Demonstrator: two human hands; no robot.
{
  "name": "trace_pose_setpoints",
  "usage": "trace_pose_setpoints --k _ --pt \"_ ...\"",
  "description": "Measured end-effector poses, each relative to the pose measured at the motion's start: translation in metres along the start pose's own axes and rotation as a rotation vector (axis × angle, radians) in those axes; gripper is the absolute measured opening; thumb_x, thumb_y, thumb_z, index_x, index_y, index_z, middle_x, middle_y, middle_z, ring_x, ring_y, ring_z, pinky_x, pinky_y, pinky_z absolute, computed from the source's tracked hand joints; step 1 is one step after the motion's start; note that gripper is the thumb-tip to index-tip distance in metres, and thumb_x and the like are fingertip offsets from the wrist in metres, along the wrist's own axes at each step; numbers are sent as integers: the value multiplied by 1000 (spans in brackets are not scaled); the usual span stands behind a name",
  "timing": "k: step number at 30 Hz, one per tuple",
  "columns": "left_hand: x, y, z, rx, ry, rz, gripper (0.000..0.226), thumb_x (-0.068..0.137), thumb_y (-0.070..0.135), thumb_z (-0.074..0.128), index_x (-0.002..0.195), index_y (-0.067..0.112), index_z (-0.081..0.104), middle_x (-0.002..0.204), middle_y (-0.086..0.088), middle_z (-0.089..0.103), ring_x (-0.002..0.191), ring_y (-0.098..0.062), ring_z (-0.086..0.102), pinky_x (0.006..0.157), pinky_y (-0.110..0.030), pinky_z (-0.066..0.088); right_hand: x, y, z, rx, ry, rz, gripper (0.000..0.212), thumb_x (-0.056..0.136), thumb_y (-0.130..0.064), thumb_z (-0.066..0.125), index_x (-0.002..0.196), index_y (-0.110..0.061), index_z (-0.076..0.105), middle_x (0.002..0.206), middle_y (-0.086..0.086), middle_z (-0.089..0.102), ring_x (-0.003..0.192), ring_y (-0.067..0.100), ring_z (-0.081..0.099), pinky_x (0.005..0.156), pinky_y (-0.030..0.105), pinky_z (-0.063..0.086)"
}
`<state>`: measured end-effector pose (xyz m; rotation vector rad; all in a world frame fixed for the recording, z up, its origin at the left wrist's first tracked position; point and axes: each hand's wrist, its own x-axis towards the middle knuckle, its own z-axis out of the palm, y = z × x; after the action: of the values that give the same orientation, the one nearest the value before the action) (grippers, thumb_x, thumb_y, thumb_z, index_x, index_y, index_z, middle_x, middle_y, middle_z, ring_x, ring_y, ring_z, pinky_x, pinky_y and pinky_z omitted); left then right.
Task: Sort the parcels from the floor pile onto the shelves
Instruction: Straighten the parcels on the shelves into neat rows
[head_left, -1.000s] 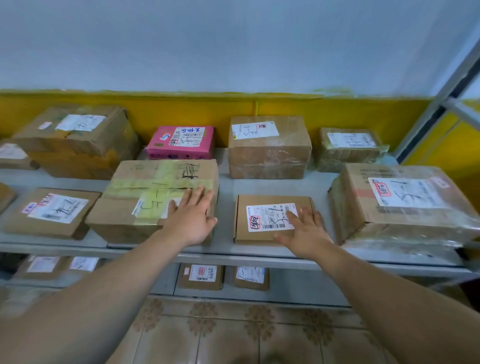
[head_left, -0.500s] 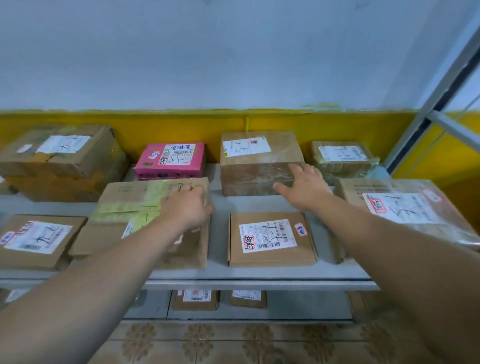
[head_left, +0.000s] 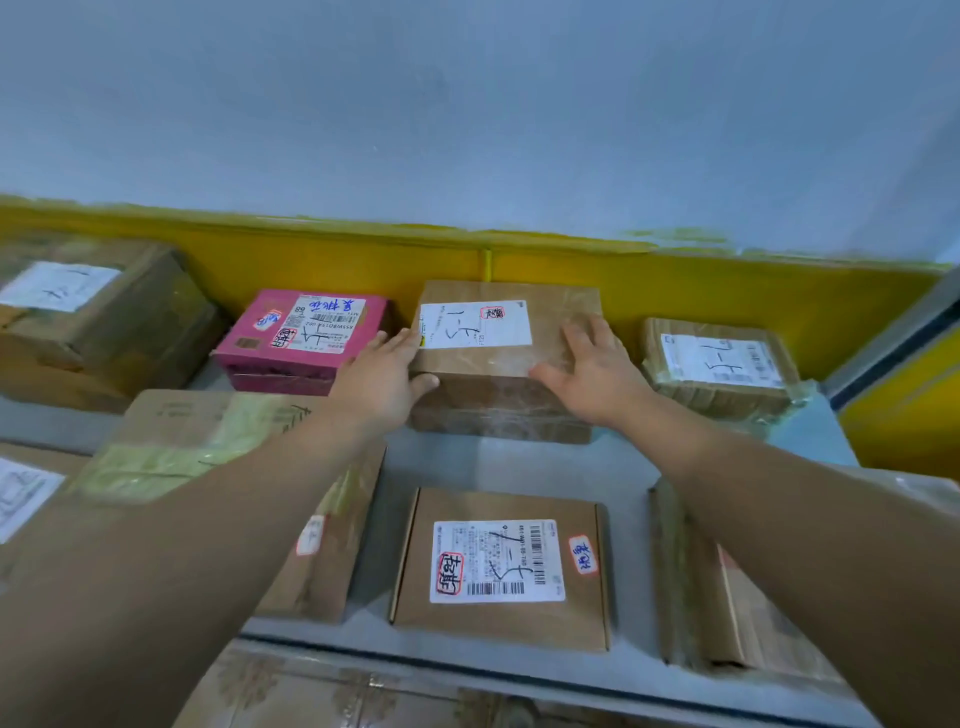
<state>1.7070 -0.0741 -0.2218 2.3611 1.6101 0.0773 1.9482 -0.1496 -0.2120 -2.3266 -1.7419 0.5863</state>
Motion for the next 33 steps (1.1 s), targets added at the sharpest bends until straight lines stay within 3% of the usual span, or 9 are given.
trace_pose_setpoints --k 5,10,17,21,25,33 --pt "-11 2 0 -53 12 -43 85 91 48 58 155 16 12 161 -6 18 148 -28 15 117 -50 21 -3 -1 -3 5 -28 23 86 91 -69 44 158 -24 13 166 6 -1 151 35 5 122 48 15" --pt "-61 -15 4 107 -129 -173 96 85 63 55 155 21 5 163 -2 0 150 -28 -1 117 -57 10 -29 0 -10 -47 18 56 84 92 -68 43 157 -20 20 166 11 3 151 33 8 120 49 19" --pt "-118 -42 12 200 -113 -151 74 94 45 38 155 26 -1 163 4 -6 149 -25 -4 118 -54 5 -91 -12 -1 -85 61 115 84 95 -63 44 158 -19 13 165 13 7 152 31 8 121 48 18" --pt "-122 -43 6 149 -152 -126 83 92 49 49 155 23 1 163 -2 -5 149 -29 -4 118 -55 6 -131 -13 -4 -92 115 141 82 94 -62 46 158 -22 14 165 8 9 151 31 9 121 49 18" --pt "-129 -10 3 60 -125 -38 91 88 56 55 155 21 3 163 -5 -4 149 -29 -2 117 -57 10 -164 17 -17 -115 168 215 80 93 -60 48 157 -21 20 162 8 19 149 32 17 120 49 23" --pt "-160 111 23 -41 -196 187 84 92 54 52 156 24 6 164 -1 -3 150 -25 -2 119 -54 9 -206 106 -46 -148 191 354 76 95 -60 47 155 -19 25 160 8 25 146 30 24 117 49 27"
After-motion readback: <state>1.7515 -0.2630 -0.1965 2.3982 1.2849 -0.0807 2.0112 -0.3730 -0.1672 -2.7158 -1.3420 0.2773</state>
